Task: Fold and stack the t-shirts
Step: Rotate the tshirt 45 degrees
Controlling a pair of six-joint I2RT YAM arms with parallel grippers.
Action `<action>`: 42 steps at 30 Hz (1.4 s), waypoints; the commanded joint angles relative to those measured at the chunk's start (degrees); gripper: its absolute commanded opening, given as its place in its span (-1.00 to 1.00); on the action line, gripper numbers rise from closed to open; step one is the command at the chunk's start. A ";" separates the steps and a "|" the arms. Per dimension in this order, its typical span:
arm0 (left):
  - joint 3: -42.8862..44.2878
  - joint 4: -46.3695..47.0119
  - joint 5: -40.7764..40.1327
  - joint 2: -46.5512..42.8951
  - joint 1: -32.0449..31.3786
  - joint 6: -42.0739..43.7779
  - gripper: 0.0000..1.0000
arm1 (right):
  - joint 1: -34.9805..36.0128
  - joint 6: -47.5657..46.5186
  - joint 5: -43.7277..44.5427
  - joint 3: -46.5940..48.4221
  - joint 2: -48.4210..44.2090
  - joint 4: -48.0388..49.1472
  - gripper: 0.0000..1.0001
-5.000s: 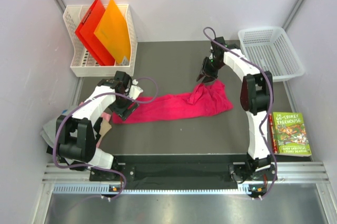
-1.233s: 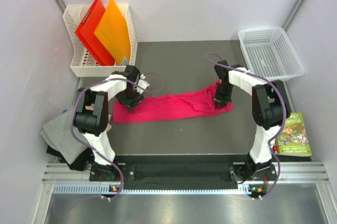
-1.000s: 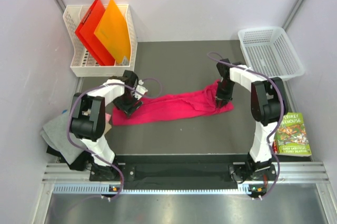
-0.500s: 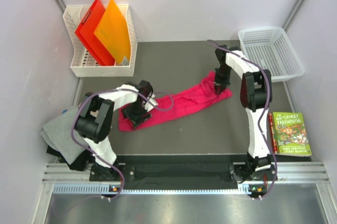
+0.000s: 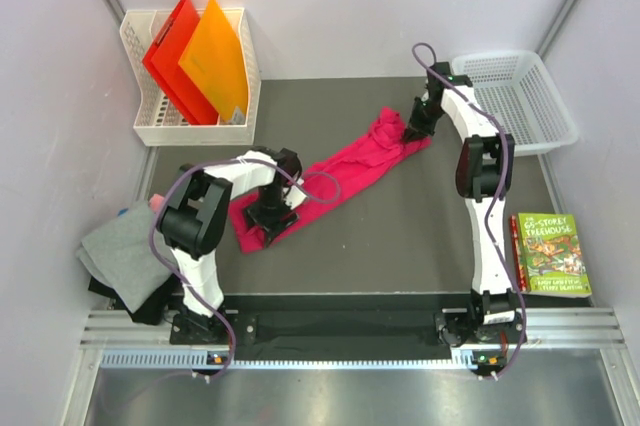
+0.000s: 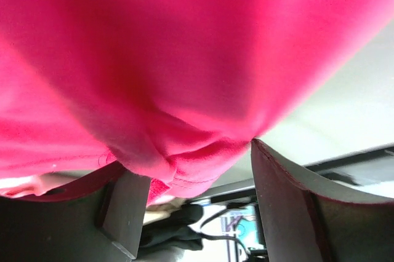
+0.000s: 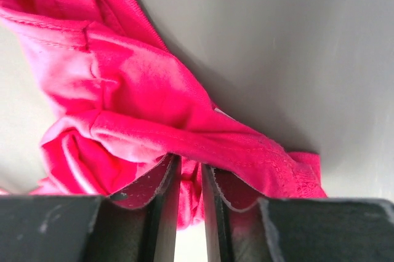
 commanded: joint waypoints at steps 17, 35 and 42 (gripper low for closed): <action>1.45 -2.94 37.44 6.75 -11.50 -0.99 0.34 | -4.09 3.68 -13.21 1.28 0.12 20.94 -0.39; 11.04 -17.45 19.95 -12.67 20.85 7.98 0.37 | 0.47 -9.06 -4.17 -16.44 -31.41 12.68 0.32; 9.80 -13.33 25.05 -12.77 22.35 3.15 0.36 | 26.78 -14.52 7.95 -31.05 -37.34 5.57 0.24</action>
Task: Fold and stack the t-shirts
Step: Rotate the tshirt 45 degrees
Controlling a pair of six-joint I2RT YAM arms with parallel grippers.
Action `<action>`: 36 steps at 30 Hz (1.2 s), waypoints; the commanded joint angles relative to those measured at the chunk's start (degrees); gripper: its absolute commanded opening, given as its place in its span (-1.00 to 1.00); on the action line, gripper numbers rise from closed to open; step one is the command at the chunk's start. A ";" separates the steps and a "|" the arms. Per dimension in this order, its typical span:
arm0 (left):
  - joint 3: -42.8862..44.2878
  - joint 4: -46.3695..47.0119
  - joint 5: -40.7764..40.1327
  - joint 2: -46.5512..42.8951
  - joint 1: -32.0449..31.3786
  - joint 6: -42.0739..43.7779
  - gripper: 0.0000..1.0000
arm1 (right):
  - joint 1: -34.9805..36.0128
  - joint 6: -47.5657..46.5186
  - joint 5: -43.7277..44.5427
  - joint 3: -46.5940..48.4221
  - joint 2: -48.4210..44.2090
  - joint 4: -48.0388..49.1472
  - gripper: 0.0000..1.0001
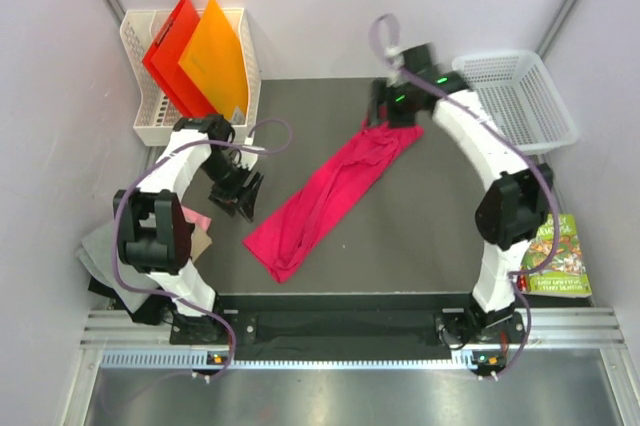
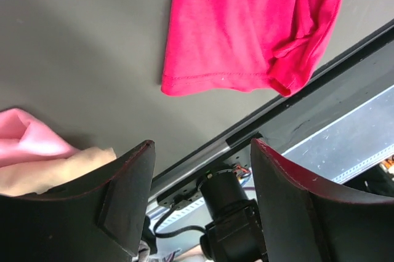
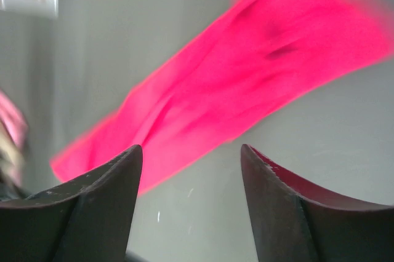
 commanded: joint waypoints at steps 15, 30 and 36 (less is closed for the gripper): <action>-9.72 16.29 -13.03 7.60 -1.57 -8.23 0.33 | 47.57 -4.60 8.46 -3.84 2.19 -7.81 -0.07; 2.91 14.54 -11.29 8.39 9.57 -9.47 0.25 | 54.26 -9.17 8.54 2.84 12.83 -4.91 0.12; 12.68 7.59 -6.63 8.84 14.24 -7.62 0.25 | 54.08 -8.73 8.63 4.16 17.22 -3.68 0.05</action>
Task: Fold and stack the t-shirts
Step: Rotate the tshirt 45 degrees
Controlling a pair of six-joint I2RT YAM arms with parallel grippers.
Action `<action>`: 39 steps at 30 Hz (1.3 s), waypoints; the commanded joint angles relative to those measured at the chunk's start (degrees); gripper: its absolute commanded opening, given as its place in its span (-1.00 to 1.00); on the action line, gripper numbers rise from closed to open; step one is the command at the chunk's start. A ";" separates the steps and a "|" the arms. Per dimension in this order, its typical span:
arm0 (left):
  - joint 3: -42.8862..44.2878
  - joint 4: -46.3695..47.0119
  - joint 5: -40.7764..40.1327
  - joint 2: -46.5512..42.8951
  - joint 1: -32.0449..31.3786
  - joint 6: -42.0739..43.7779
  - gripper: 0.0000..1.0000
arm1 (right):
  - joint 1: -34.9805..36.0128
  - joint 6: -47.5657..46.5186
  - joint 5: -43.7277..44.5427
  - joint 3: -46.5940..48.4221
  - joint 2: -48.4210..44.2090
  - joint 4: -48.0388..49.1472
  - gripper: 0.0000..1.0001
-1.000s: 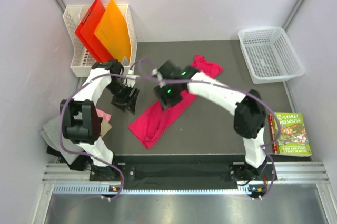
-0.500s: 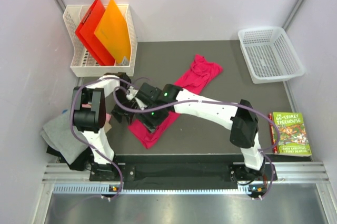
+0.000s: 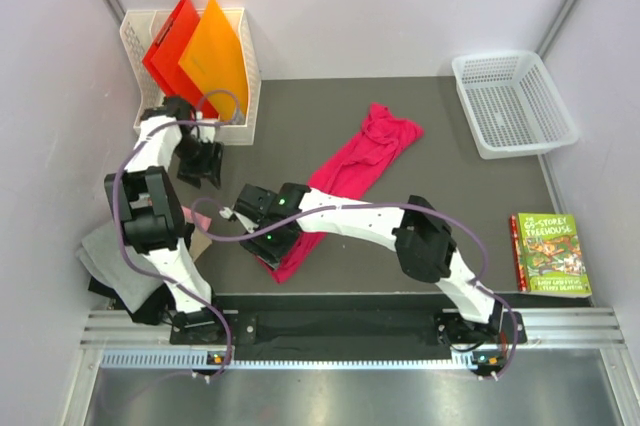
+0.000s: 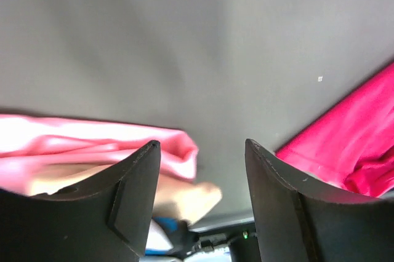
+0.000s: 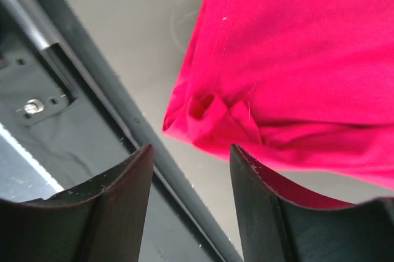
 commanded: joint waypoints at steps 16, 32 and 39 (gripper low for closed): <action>3.73 -6.63 6.30 -5.83 5.50 2.86 0.28 | -1.33 0.61 -1.65 1.49 4.24 6.05 -0.57; 5.92 -6.19 6.30 -7.77 8.05 2.59 0.30 | -1.51 0.18 -1.47 2.62 3.62 6.49 -1.00; 6.01 -6.89 6.74 -6.98 8.40 2.59 0.30 | -1.07 -0.62 -14.37 10.90 7.49 5.00 -0.92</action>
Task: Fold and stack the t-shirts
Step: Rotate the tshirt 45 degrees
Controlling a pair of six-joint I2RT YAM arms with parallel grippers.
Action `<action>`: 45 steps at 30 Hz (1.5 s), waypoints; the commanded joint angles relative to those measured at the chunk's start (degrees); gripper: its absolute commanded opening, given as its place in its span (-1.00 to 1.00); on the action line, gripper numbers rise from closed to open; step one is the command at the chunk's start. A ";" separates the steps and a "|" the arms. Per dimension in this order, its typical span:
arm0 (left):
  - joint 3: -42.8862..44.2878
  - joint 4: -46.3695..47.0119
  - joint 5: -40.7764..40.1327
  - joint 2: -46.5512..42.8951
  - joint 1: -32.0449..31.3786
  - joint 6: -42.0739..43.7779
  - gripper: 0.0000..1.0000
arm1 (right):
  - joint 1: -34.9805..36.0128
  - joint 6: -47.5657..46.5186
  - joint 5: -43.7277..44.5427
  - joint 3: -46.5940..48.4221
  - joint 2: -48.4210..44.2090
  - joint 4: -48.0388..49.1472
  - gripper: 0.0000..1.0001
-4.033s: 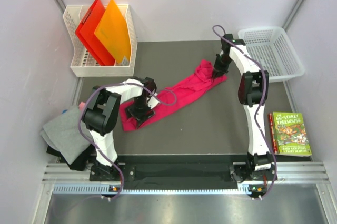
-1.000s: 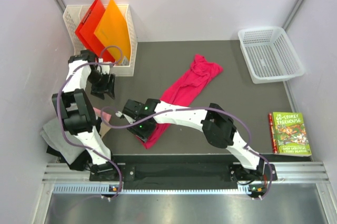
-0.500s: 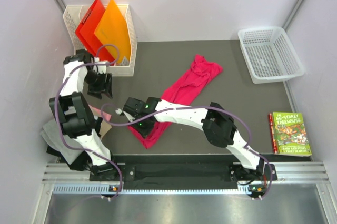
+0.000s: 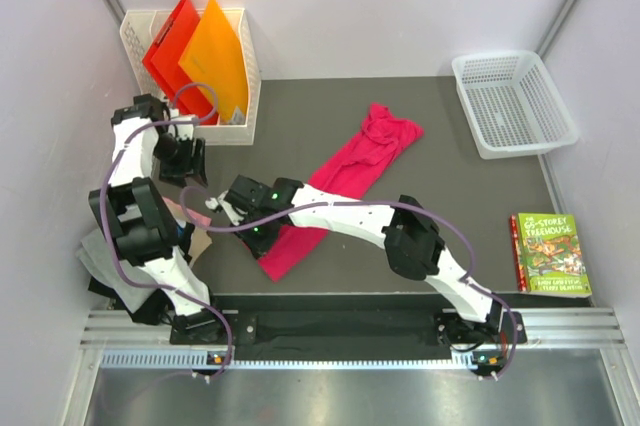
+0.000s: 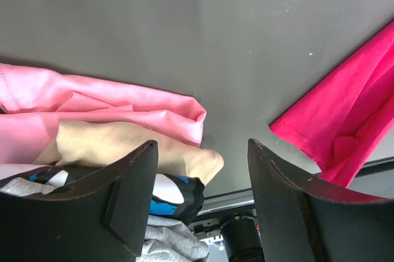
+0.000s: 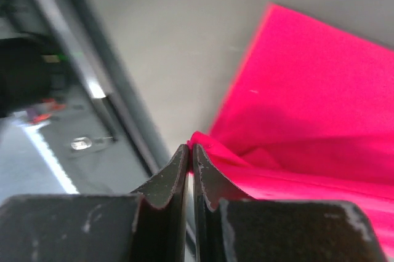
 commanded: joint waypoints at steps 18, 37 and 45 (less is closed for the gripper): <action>3.59 -1.98 3.21 -1.46 0.40 1.26 0.31 | -3.46 -2.84 3.04 2.26 -4.67 -3.54 0.38; 4.47 -3.29 2.15 -3.31 0.49 4.34 0.31 | -33.78 8.23 -2.39 -14.89 -5.58 6.05 0.15; 4.64 -3.47 2.15 -2.96 0.84 5.39 0.32 | -38.62 13.86 -12.34 -12.07 2.77 6.40 0.05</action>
